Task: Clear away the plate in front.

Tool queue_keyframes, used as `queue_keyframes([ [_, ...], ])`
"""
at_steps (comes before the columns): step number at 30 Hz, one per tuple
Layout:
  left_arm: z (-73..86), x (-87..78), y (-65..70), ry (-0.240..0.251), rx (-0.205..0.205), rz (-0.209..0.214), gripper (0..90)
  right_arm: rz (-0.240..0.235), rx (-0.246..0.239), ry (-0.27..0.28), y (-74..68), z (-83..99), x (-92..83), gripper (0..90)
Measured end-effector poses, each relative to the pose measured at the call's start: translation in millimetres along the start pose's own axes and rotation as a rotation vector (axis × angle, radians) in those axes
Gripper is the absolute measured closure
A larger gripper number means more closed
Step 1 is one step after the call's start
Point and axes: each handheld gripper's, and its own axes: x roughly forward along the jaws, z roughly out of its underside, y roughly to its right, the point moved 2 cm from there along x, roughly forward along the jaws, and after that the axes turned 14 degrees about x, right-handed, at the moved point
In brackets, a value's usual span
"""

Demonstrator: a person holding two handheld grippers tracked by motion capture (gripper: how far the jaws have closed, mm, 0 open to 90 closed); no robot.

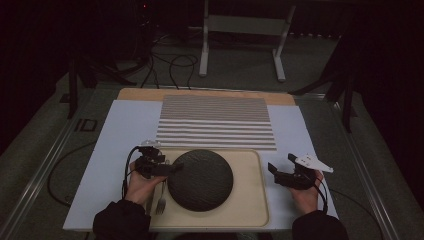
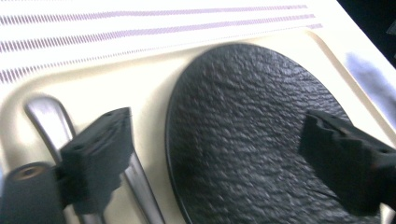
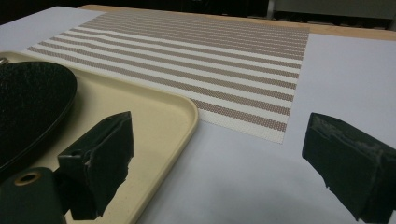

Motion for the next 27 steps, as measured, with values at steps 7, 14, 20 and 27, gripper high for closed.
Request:
queue_keyframes([
  [7,-3.8,-10.1,-12.8,0.087,0.014,-0.027,0.0,-0.002,-0.002,-0.001,-0.1,0.1,-0.1,9.1],
  [14,-3.9,-24.8,-23.3,0.139,0.075,-0.109,0.0,-0.007,-0.004,0.0,-1.0,0.4,0.2,9.1],
  [20,-2.1,-43.6,-34.8,0.21,0.108,-0.194,0.0,-0.012,-0.009,-0.001,-2.5,0.8,-0.7,9.1],
  [27,8.9,-65.1,-49.5,0.249,0.12,-0.273,0.0,-0.021,-0.015,0.004,-4.6,1.5,-2.9,9.1],
])
